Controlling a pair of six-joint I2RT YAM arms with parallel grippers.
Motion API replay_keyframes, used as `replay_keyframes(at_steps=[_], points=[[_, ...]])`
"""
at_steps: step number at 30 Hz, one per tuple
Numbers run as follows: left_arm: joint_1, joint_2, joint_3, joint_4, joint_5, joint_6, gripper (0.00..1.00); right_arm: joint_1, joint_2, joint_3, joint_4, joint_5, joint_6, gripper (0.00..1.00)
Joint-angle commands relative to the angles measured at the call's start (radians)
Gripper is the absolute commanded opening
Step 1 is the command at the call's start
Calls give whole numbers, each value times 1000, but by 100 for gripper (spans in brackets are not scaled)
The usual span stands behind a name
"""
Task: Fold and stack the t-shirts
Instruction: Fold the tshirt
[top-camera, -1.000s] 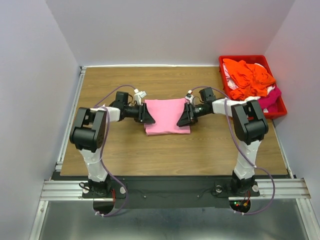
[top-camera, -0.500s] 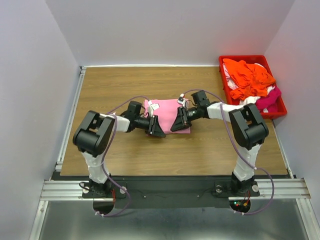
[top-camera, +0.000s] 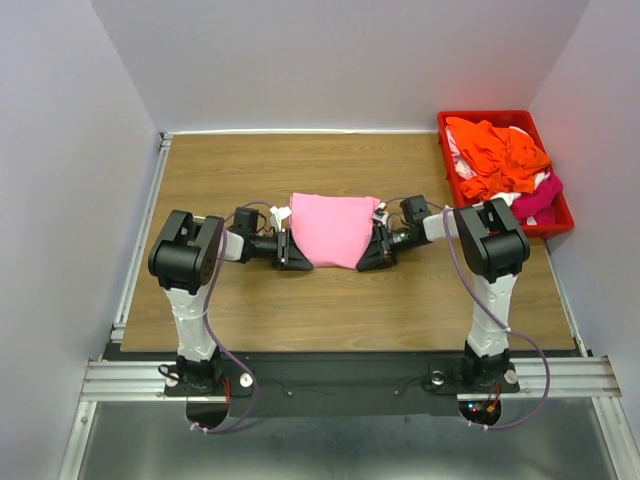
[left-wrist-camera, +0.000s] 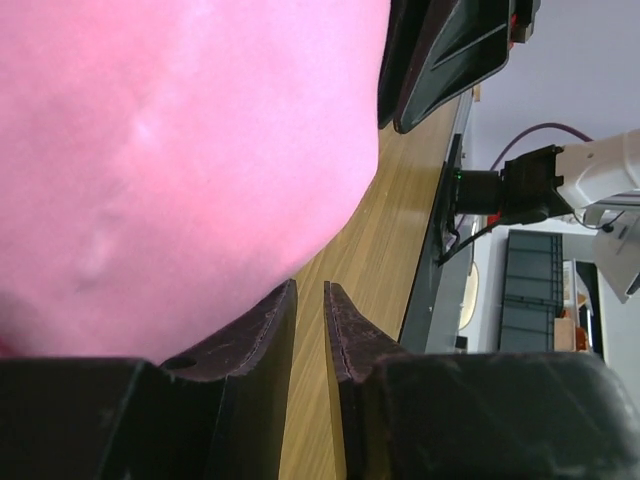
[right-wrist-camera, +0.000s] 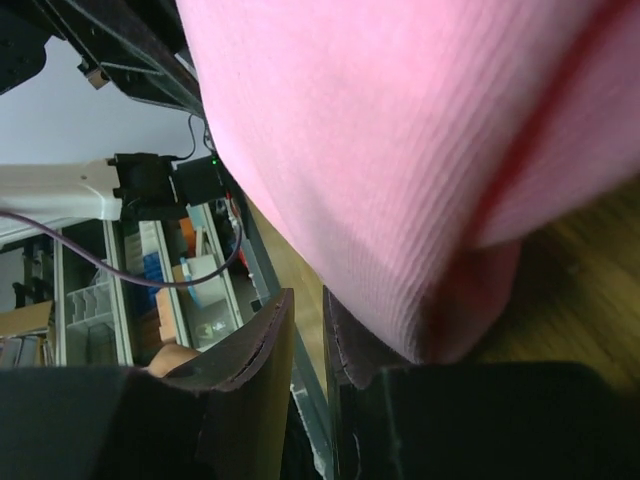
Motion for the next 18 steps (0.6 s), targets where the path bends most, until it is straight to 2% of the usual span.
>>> replay_keyframes(at_steps=[1, 4, 6, 8, 11, 13, 14, 16, 17, 18], points=[[50, 18, -31, 1, -56, 19, 29, -1, -1, -17, 17, 1, -41, 24], [82, -43, -34, -26, -5, 54, 29, -3, -88, -5, 4, -37, -38, 24], [90, -106, -16, -176, -4, 195, 29, -1, -154, 4, -9, -53, -40, 25], [90, -223, 32, -349, -33, 341, 31, -4, -273, 7, -31, -44, -53, 30], [83, -390, 55, -425, -126, 342, 39, -32, -396, 12, -57, -10, -58, 43], [60, -517, 53, -427, -288, 293, 45, -53, -432, 16, -81, 10, -57, 60], [14, -554, 61, -427, -392, 289, 51, -78, -461, 20, -89, 22, -57, 63], [-55, -643, 76, -425, -524, 288, 58, -102, -485, 29, -118, 51, -67, 83], [-96, -660, 95, -422, -593, 292, 71, -111, -498, 42, -131, 98, -76, 91], [-188, -668, 109, -424, -723, 303, 78, -130, -517, 49, -144, 117, -87, 98]])
